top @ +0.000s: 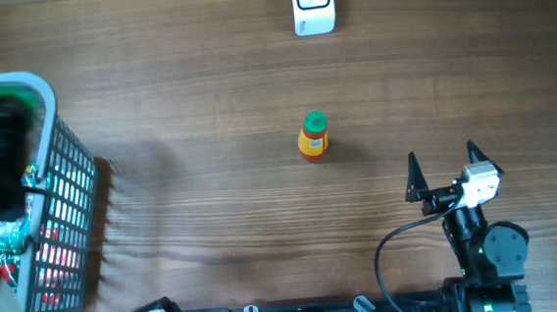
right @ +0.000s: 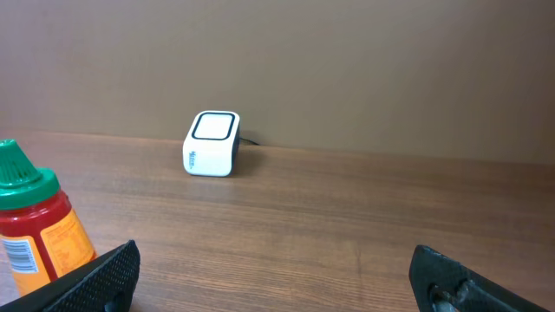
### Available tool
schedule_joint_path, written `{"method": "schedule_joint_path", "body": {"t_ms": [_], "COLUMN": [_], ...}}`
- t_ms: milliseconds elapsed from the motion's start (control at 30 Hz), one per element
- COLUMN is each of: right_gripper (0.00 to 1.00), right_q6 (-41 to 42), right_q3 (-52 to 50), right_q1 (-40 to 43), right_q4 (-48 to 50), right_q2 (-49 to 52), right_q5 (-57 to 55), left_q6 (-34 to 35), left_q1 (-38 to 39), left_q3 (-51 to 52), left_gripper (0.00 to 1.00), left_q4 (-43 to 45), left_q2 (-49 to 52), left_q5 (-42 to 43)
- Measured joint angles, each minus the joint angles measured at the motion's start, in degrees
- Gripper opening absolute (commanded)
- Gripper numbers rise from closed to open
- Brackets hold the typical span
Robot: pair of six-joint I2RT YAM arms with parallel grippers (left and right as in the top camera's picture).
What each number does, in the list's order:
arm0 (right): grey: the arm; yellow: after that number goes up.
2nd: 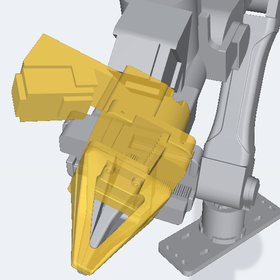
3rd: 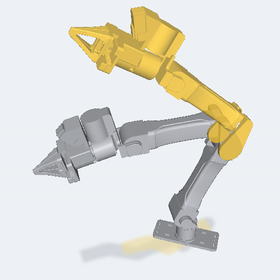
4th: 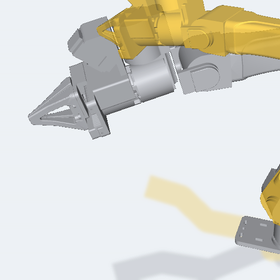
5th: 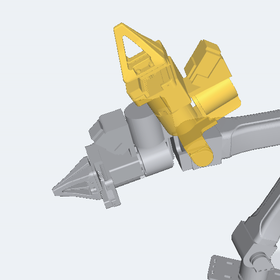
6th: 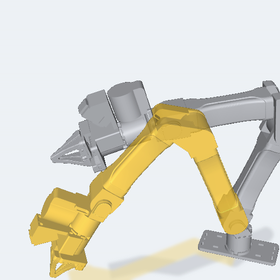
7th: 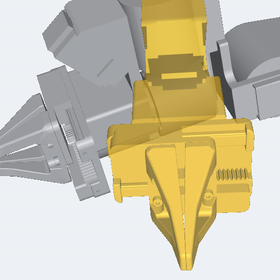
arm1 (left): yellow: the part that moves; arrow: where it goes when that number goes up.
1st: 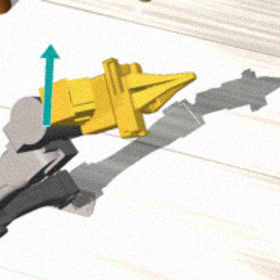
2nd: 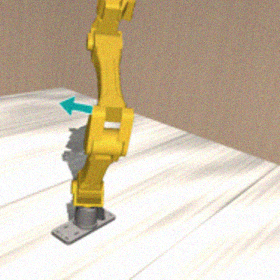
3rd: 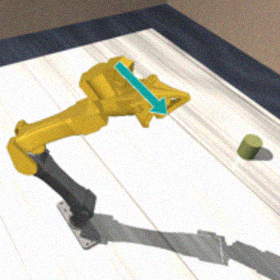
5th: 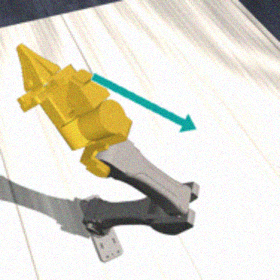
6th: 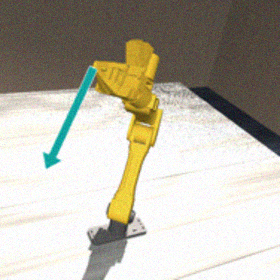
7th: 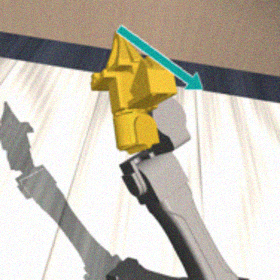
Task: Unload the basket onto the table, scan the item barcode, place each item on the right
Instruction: 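Place the green-lid jar on its side beside the bottle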
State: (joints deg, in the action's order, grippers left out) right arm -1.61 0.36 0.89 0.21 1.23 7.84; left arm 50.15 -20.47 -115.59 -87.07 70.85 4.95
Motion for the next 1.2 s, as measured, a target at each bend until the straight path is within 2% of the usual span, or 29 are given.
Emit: {"method": "schedule_joint_path", "body": {"t_ms": [67, 100, 133, 267, 400, 500, 533, 667, 733, 833, 867, 900, 967, 1033, 1100, 1200], "right_gripper": [1.0, 1.0, 1.0, 1.0, 1.0, 1.0, 1.0, 1.0, 1.0, 1.0, 1.0, 1.0, 1.0, 1.0, 1.0, 1.0], "right_q6": [0.0, 0.0, 0.0, 0.0, 0.0, 0.0, 0.0, 0.0, 0.0, 0.0, 0.0, 0.0, 0.0, 0.0, 0.0, 0.0], "right_q3": [0.0, 0.0, 0.0, 0.0, 0.0, 0.0, 0.0, 0.0, 0.0, 0.0, 0.0, 0.0, 0.0, 0.0, 0.0, 0.0], "right_q1": [0.0, 0.0, 0.0, 0.0, 0.0, 0.0, 0.0, 0.0, 0.0, 0.0, 0.0, 0.0, 0.0, 0.0, 0.0, 0.0], "right_q4": [0.0, 0.0, 0.0, 0.0, 0.0, 0.0, 0.0, 0.0, 0.0, 0.0, 0.0, 0.0, 0.0, 0.0, 0.0, 0.0], "right_q2": [0.0, 0.0, 0.0, 0.0, 0.0, 0.0, 0.0, 0.0, 0.0, 0.0, 0.0, 0.0, 0.0, 0.0, 0.0, 0.0], "right_q5": [0.0, 0.0, 0.0, 0.0, 0.0, 0.0, 0.0, 0.0, 0.0, 0.0, 0.0, 0.0, 0.0, 0.0, 0.0, 0.0], "left_q6": [0.3, 0.4, 1.5, 4.9, 9.2, 10.6, 10.9, 12.7, 13.4, 13.6, 13.6, 13.6, 13.8, 14.1, 13.0, 8.6], "left_q1": [10.9, 13.2, 20.1, 38.5, 51.3, 57.4, 58.8, 65.2, 66.1, 67.8, 68.2, 68.5, 68.5, 68.5, 68.5, 68.5], "left_q3": [-0.4, -0.4, -0.3, 3.6, 13.6, 23.3, 25.5, 40.7, 45.1, 48.0, 48.2, 48.3, 48.2, 47.5, 42.6, 25.6], "left_gripper": [0.77, 0.77, 0.77, 0.78, 0.77, 0.78, 0.78, 0.79, 0.79, 0.83, 0.87, 0.95, 1.0, 1.0, 1.0, 1.0], "left_q4": [-2.2, -2.8, -5.0, -6.6, -5.6, 1.8, 3.7, 22.8, 28.5, 32.2, 32.6, 33.7, 35.3, 33.8, 27.9, 14.8], "left_q2": [-1.2, -1.2, -0.3, 5.0, 12.3, 16.1, 17.5, 23.5, 25.6, 29.7, 30.5, 30.7, 30.7, 30.7, 30.6, 29.3], "left_q5": [-0.7, -0.3, -1.6, -5.7, -9.9, -11.5, -11.6, -12.6, -12.9, -14.2, -15.0, -16.5, -17.8, -18.5, -18.8, -20.2]}}
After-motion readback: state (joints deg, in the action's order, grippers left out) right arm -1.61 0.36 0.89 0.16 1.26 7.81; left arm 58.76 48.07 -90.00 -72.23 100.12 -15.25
